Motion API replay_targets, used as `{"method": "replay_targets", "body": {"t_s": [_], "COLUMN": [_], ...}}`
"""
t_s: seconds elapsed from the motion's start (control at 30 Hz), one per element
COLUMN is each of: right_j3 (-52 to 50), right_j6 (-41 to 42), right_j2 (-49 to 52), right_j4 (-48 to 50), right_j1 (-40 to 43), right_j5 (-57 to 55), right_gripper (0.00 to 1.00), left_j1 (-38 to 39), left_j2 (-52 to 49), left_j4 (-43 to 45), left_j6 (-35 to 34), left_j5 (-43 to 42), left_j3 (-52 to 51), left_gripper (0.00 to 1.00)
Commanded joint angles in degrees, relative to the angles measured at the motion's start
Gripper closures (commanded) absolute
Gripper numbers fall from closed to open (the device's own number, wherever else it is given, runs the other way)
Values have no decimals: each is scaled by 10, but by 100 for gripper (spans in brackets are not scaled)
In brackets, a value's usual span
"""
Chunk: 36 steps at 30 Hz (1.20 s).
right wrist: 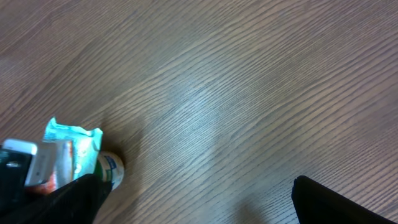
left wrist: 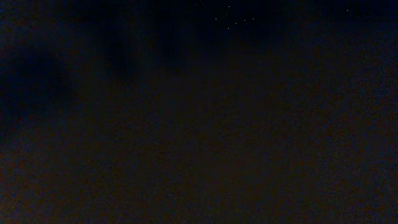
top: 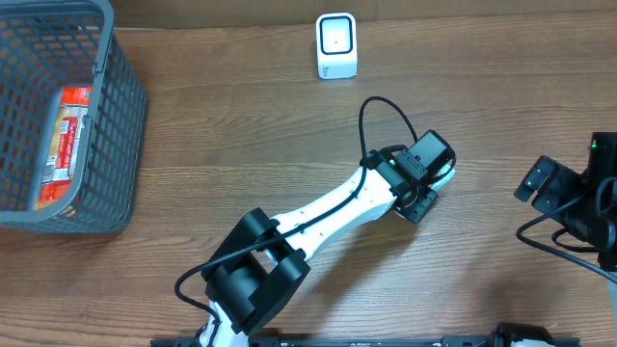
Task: Scan the item barcode
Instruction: 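Carry the Kleenex pack with the left gripper to the table center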
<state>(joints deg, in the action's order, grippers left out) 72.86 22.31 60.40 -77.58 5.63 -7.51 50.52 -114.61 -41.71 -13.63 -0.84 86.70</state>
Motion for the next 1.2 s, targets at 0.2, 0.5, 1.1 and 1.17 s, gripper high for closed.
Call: {"method": "replay_targets", "body": {"t_s": [0.2, 0.5, 1.1, 1.17], "right_j3": [11, 11, 11, 11], "right_j6": [2, 2, 2, 2], "right_j2": [-2, -2, -2, -2], "right_j4": [3, 3, 3, 3], "right_j1": [3, 3, 3, 3], "right_j5": [-4, -4, -4, -4], "right_gripper": [0, 0, 0, 0], "left_j1": [3, 1, -16, -20], "left_j2": [-14, -12, 18, 18], "left_j4": [0, 0, -64, -74], "left_j6": [-12, -12, 3, 3], "left_j5": [3, -47, -30, -33], "left_j3": [2, 2, 94, 103], "left_gripper": [36, 0, 0, 0]}}
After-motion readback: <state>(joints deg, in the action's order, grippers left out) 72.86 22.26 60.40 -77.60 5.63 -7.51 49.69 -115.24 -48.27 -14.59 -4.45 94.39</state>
